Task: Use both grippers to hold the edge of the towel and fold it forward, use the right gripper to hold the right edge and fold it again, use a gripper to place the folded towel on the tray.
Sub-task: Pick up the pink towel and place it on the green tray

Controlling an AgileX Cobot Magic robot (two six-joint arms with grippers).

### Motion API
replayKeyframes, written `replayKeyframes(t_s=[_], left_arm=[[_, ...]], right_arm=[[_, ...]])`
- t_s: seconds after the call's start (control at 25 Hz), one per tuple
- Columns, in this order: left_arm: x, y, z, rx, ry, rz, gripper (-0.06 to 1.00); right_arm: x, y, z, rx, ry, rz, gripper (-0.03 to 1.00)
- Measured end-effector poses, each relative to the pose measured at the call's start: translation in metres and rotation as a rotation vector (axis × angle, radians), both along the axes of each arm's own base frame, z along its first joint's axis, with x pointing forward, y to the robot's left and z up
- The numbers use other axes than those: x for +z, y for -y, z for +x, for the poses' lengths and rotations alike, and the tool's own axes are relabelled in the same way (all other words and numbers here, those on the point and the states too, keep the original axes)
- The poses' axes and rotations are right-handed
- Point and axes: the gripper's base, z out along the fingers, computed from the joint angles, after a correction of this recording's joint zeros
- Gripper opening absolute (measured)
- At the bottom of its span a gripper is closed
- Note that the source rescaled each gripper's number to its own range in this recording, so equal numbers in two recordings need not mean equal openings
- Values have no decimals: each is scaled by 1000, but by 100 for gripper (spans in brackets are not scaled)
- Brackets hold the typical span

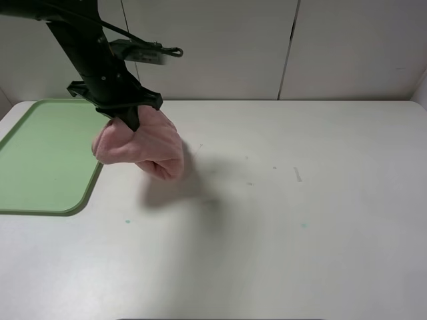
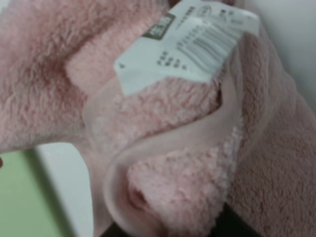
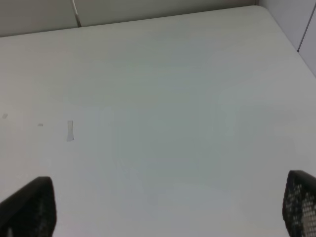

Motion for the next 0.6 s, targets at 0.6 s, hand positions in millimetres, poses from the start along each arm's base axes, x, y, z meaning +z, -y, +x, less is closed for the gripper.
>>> replayKeyframes(t_s=[0.6], left_arm=[[4,-110,-32,212,8,60,12]], right_arm=[[0,0,0,0,-1,0,100]])
